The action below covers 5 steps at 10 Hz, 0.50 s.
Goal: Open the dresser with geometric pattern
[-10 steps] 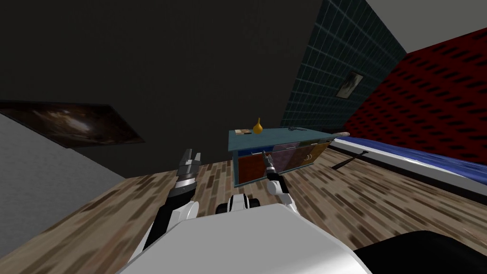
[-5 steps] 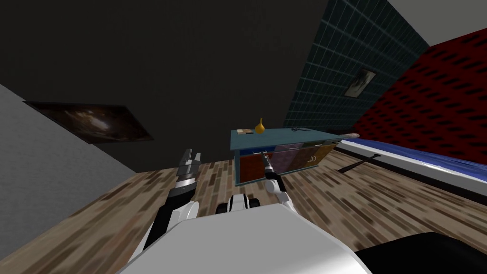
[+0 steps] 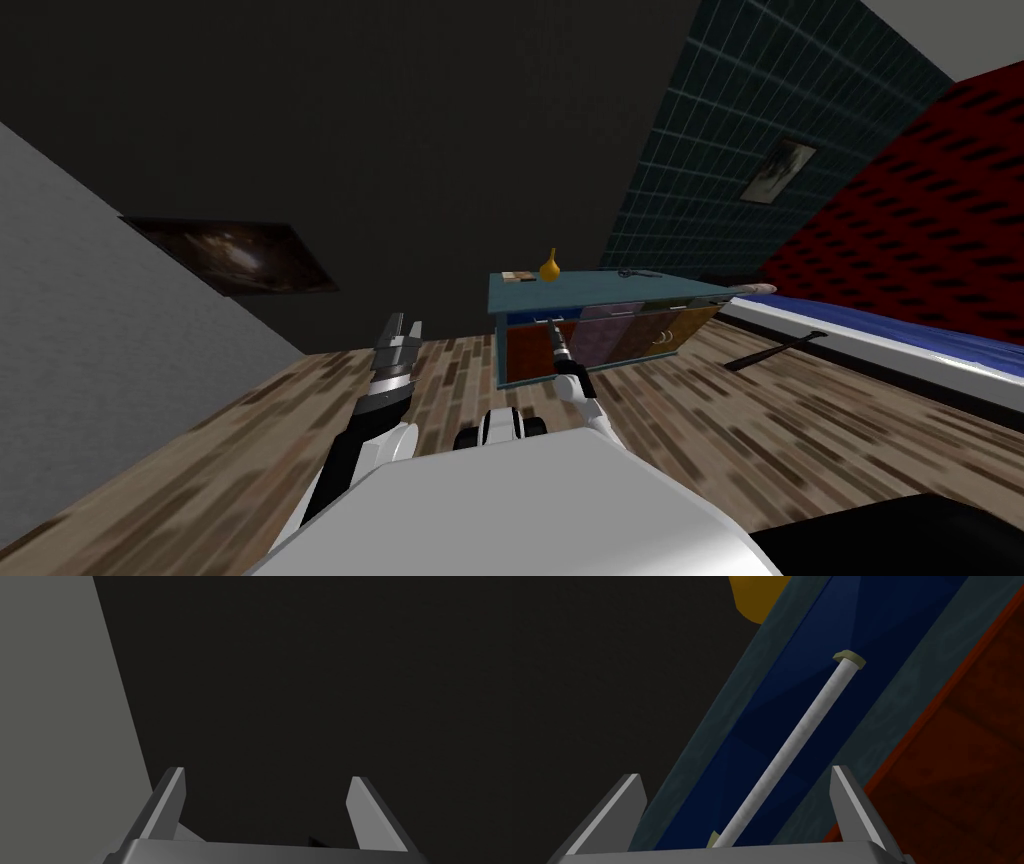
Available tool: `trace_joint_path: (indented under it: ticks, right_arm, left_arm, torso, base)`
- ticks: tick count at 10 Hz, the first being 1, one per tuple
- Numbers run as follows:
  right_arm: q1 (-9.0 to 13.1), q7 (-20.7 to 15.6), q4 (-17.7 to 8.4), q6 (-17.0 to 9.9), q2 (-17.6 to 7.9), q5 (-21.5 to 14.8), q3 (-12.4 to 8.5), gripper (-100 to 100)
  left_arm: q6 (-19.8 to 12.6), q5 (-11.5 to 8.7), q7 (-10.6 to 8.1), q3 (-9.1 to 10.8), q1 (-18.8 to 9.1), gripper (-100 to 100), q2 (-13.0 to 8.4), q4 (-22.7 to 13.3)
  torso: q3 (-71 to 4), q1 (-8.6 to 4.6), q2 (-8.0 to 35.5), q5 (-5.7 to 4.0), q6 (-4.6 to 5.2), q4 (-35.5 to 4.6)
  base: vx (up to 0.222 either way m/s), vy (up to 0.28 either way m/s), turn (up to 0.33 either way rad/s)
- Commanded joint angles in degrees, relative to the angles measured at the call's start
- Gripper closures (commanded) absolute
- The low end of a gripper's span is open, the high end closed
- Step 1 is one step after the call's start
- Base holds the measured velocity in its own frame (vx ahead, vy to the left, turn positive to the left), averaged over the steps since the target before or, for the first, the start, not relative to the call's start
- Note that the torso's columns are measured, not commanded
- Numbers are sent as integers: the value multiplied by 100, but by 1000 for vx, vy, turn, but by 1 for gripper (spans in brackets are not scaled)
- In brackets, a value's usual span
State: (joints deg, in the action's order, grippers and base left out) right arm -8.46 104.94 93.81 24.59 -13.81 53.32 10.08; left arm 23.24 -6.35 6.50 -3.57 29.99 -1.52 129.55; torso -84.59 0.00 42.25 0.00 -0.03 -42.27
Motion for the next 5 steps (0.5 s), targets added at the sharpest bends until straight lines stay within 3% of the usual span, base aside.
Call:
trace_joint_path:
  ticks: [1, 5]
  right_arm:
    - [163, 421, -187, -31, -37, 256, 94, -100]
    - [405, 1009, -472, -44, -126, 564, 226, -100]
  left_arm:
    - [0, 0, 0, 0, 0, 0, 0, 0]
    - [0, 0, 0, 0, 0, 0, 0, 0]
  torso:
    - [3, 0, 5, 1, 4, -1]
    - [2, -2, 3, 0, 4, -1]
  base:
    - [-37, -2, 107]
    - [-33, -2, 78]
